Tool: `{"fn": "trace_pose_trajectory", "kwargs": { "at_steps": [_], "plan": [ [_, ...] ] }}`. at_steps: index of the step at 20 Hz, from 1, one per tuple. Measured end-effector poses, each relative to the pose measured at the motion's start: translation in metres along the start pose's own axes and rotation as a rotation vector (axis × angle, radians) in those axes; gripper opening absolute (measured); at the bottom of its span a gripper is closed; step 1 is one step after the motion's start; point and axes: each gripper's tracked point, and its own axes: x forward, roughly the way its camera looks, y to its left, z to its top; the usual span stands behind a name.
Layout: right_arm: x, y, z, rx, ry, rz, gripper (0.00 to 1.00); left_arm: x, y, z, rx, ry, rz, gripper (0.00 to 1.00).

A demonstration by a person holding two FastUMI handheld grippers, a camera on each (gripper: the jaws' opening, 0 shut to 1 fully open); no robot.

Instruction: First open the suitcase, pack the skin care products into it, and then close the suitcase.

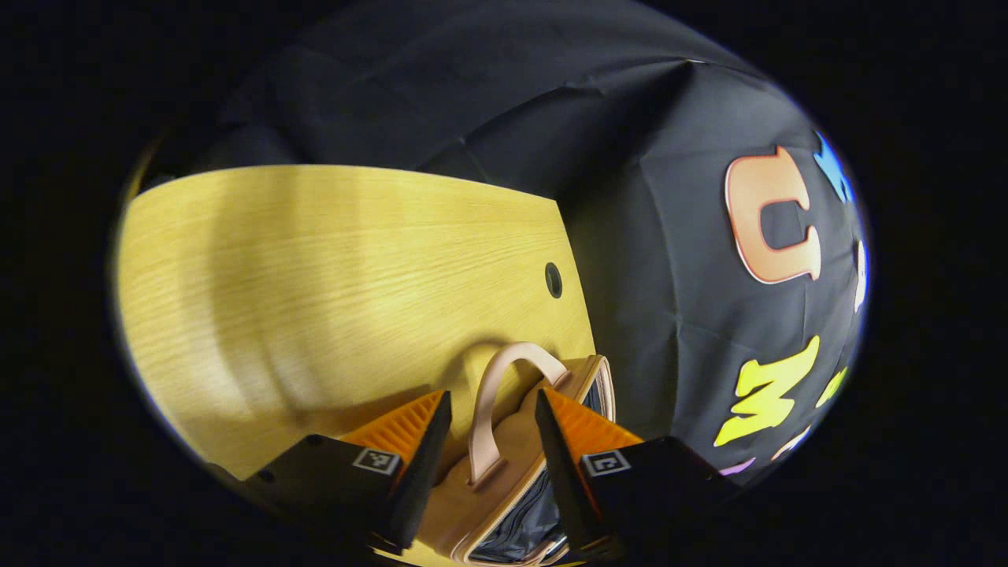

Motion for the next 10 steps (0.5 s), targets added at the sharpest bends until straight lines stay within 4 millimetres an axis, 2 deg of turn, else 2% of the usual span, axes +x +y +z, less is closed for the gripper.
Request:
{"fn": "trace_pose_trajectory", "kwargs": {
  "at_steps": [1,2,4,5,6,8,9,10],
  "plan": [
    [-0.004,-0.003,0.001,0.015,-0.011,-0.008,0.77,0.001,0.003,0.003,0.003,0.007,0.018,0.63],
    [-0.008,-0.005,0.003,0.029,-0.023,-0.009,0.81,0.004,0.006,-0.001,0.015,0.016,0.031,0.64],
    [-0.01,-0.011,0.006,0.043,-0.048,-0.017,0.78,0.007,0.008,-0.006,0.047,0.031,0.064,0.41],
    [-0.011,-0.013,0.007,0.047,-0.06,-0.019,0.77,0.008,0.009,-0.006,0.061,0.029,0.075,0.2],
    [-0.011,-0.016,0.008,0.05,-0.068,-0.019,0.81,0.005,0.006,-0.004,0.074,0.022,0.072,0.16],
    [-0.015,-0.023,0.01,0.061,-0.087,-0.018,0.77,0.003,0.001,-0.003,0.12,0.012,0.081,0.13],
    [-0.015,-0.026,0.01,0.067,-0.091,-0.014,0.81,0.001,-0.003,-0.002,0.142,0.006,0.086,0.12],
    [-0.016,-0.032,0.011,0.069,-0.094,-0.014,0.77,-0.005,-0.008,-0.001,0.16,-0.01,0.085,0.11]
  ]
}}
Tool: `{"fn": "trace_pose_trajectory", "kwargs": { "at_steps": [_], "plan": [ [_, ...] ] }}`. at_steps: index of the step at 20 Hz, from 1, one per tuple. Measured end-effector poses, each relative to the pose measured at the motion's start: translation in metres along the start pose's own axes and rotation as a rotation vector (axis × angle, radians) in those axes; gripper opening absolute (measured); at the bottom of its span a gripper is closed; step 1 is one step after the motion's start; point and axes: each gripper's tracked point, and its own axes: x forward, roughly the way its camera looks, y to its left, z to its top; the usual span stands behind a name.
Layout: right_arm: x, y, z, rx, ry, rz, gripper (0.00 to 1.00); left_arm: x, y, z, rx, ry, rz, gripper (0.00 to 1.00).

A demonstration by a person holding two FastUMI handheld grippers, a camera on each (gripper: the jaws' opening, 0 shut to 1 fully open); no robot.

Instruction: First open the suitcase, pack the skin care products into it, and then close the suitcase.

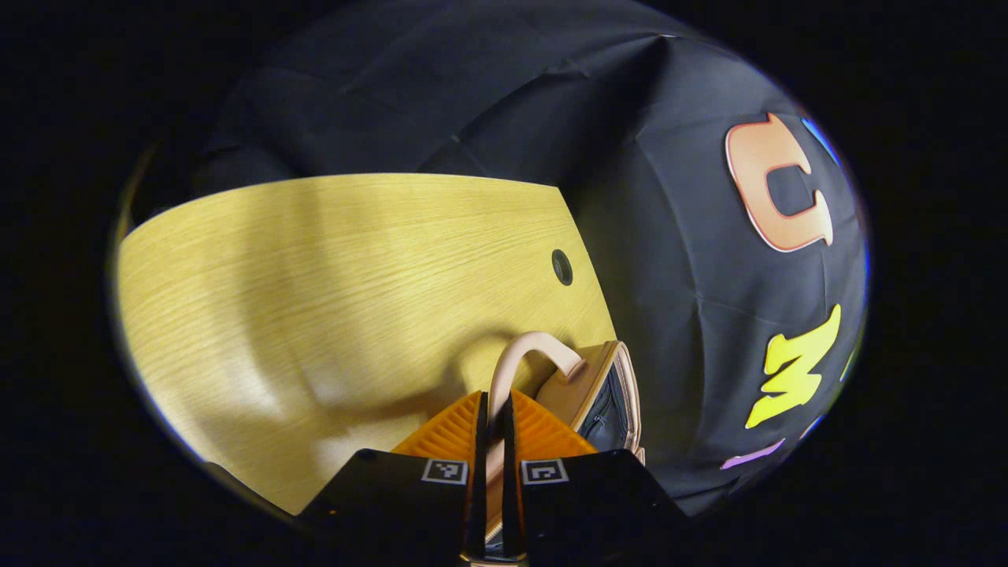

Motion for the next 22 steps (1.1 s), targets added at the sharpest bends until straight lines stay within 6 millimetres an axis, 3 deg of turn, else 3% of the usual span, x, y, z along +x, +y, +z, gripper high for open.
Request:
{"fn": "trace_pose_trajectory", "kwargs": {
  "at_steps": [3,5,10,11,15,16,17,18,22],
  "plan": [
    [-0.005,-0.013,0.009,0.02,-0.017,0.025,0.81,-0.021,-0.034,0.015,0.048,-0.072,-0.033,0.1],
    [-0.009,-0.028,0.02,-0.004,-0.043,0.039,0.77,-0.037,-0.061,0.021,0.146,-0.129,-0.039,0.09],
    [-0.009,-0.059,0.028,-0.083,-0.057,0.1,0.77,-0.09,-0.135,0.019,0.368,-0.291,-0.075,0.09],
    [-0.009,-0.066,0.03,-0.093,-0.062,0.109,0.81,-0.099,-0.151,0.013,0.406,-0.32,-0.077,0.09],
    [-0.01,-0.094,0.035,-0.14,-0.085,0.131,0.81,-0.13,-0.209,-0.024,0.606,-0.443,-0.08,0.08],
    [-0.01,-0.101,0.035,-0.146,-0.079,0.139,0.78,-0.137,-0.222,-0.036,0.656,-0.467,-0.074,0.09],
    [-0.01,-0.108,0.036,-0.15,-0.079,0.142,0.82,-0.144,-0.236,-0.05,0.691,-0.49,-0.071,0.09],
    [-0.01,-0.118,0.039,-0.156,-0.085,0.141,0.77,-0.149,-0.247,-0.063,0.721,-0.508,-0.068,0.09],
    [-0.016,-0.16,0.06,-0.192,-0.161,0.094,0.81,-0.156,-0.284,-0.122,0.841,-0.576,-0.054,0.08]
  ]
}}
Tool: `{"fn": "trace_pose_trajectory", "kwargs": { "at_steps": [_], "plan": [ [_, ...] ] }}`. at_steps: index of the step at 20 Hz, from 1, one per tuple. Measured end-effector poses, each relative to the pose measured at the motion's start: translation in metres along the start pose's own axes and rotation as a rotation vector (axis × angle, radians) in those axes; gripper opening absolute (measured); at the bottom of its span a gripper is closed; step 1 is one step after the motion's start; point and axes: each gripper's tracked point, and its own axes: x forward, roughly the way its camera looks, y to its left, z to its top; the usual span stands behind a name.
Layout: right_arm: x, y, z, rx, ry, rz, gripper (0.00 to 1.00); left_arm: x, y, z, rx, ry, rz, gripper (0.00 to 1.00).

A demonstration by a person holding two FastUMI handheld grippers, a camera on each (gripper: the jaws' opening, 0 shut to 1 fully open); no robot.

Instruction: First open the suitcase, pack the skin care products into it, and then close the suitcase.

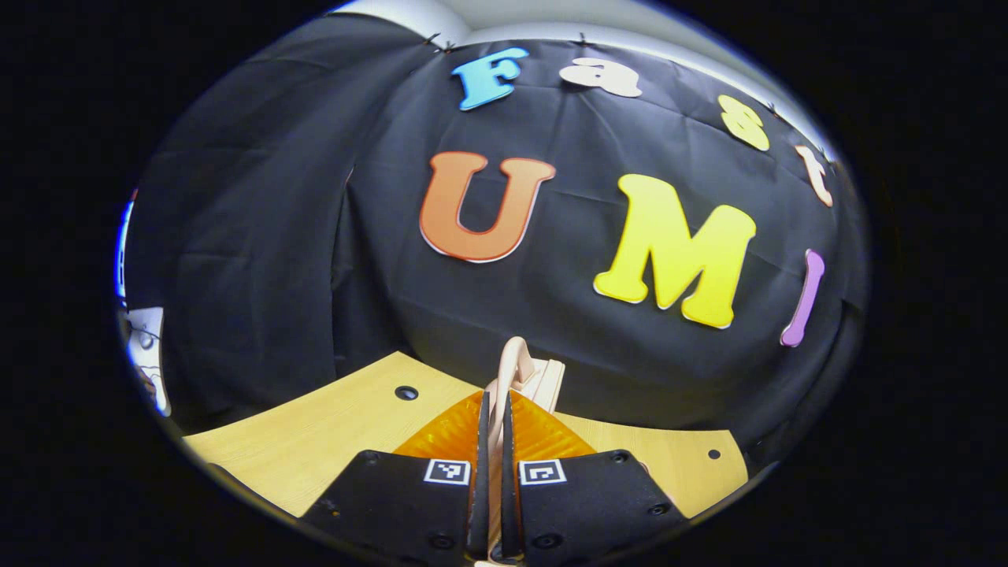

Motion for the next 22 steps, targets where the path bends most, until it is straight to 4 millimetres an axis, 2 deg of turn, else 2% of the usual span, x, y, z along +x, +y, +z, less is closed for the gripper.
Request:
{"fn": "trace_pose_trajectory", "kwargs": {
  "at_steps": [4,7,8,12,13,14,16,19,22],
  "plan": [
    [-0.015,-0.043,0.025,-0.104,-0.149,-0.104,0.81,-0.017,-0.066,-0.012,0.102,-0.025,-0.02,0.09],
    [-0.021,-0.058,0.031,-0.139,-0.209,-0.135,0.77,-0.024,-0.117,-0.034,0.182,-0.013,-0.062,0.09],
    [-0.023,-0.063,0.031,-0.137,-0.219,-0.139,0.81,-0.025,-0.132,-0.044,0.205,-0.002,-0.076,0.09],
    [-0.03,-0.085,0.023,-0.118,-0.23,-0.157,0.81,-0.035,-0.195,-0.109,0.221,0.11,-0.158,0.09],
    [-0.032,-0.093,0.022,-0.11,-0.231,-0.168,0.77,-0.036,-0.207,-0.126,0.241,0.141,-0.17,0.09],
    [-0.034,-0.102,0.021,-0.104,-0.231,-0.184,0.81,-0.039,-0.217,-0.142,0.271,0.166,-0.176,0.09],
    [-0.039,-0.122,0.018,-0.092,-0.242,-0.227,0.81,-0.04,-0.233,-0.172,0.317,0.212,-0.184,0.09],
    [-0.047,-0.148,0.012,-0.071,-0.251,-0.279,0.81,-0.039,-0.243,-0.214,0.346,0.278,-0.167,0.09],
    [-0.052,-0.167,0.004,-0.057,-0.239,-0.309,0.81,-0.038,-0.25,-0.242,0.404,0.335,-0.149,0.09]
  ]
}}
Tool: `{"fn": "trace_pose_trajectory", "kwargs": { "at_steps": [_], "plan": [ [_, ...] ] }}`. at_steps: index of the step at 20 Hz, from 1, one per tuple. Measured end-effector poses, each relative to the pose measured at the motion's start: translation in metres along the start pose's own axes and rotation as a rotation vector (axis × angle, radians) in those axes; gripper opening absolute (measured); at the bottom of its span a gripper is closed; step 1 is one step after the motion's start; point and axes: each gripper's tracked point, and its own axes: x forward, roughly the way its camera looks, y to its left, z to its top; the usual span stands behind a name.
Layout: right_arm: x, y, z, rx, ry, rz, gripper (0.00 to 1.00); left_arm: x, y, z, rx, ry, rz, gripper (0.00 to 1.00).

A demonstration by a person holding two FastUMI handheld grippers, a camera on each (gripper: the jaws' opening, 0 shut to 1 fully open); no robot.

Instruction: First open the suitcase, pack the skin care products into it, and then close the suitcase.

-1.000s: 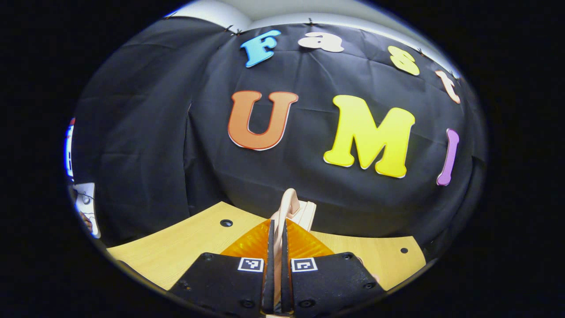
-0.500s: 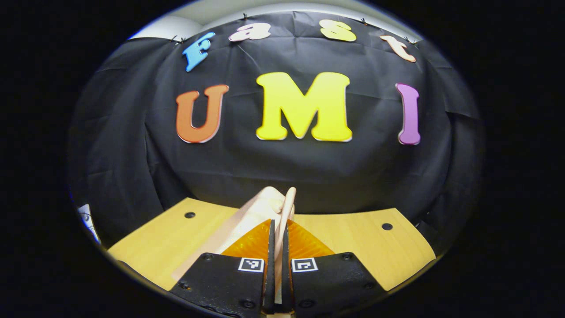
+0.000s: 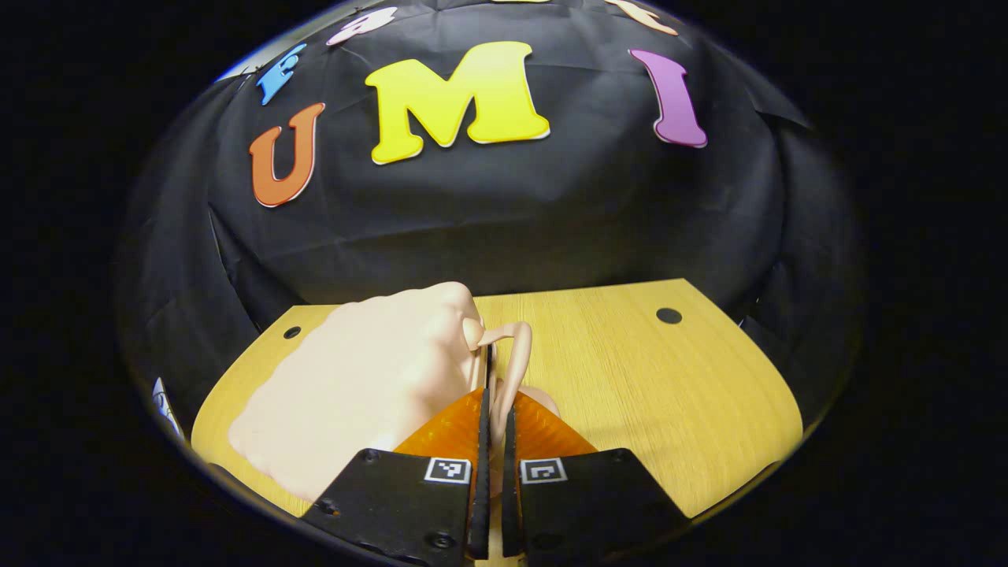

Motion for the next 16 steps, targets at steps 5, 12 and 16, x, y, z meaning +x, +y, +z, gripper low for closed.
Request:
{"fn": "trace_pose_trajectory", "kwargs": {
  "at_steps": [5,12,16],
  "plan": [
    [0.0,-0.015,0.005,-0.013,-0.017,-0.023,0.81,-0.007,-0.026,-0.008,-0.01,0.046,-0.039,0.4],
    [0.012,0.016,0.046,-0.031,-0.114,0.014,0.81,-0.096,0.002,0.095,-0.083,-0.158,-0.025,0.94],
    [0.024,0.053,0.071,-0.021,-0.172,0.036,0.77,-0.16,0.058,0.136,-0.117,-0.281,0.051,0.97]
  ]
}}
